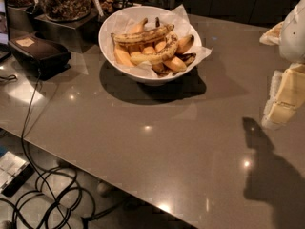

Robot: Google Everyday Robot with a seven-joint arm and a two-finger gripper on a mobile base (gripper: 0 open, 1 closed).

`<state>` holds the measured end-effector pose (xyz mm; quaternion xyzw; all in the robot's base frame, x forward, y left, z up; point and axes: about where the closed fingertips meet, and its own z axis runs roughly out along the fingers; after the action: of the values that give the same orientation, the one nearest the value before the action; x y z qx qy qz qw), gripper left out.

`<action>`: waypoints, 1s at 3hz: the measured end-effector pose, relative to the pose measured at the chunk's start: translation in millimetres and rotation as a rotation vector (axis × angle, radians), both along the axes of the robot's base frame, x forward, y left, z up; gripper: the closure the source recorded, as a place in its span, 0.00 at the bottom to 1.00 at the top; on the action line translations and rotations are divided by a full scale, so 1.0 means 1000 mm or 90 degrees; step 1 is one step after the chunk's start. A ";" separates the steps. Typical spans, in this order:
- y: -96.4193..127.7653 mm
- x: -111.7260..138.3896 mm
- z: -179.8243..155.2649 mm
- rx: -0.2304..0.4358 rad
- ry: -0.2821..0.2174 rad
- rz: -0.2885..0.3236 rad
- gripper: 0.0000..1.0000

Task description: Pick banana from white bowl

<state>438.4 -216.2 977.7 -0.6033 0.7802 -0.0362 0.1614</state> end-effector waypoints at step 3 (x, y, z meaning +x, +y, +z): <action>0.050 0.042 0.015 -0.081 0.018 0.101 0.00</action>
Offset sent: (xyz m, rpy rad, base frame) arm 0.0475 0.0599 0.0218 -0.1604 0.0784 0.2082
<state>480.1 -166.2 992.7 -0.6727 0.7282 -0.0641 0.1144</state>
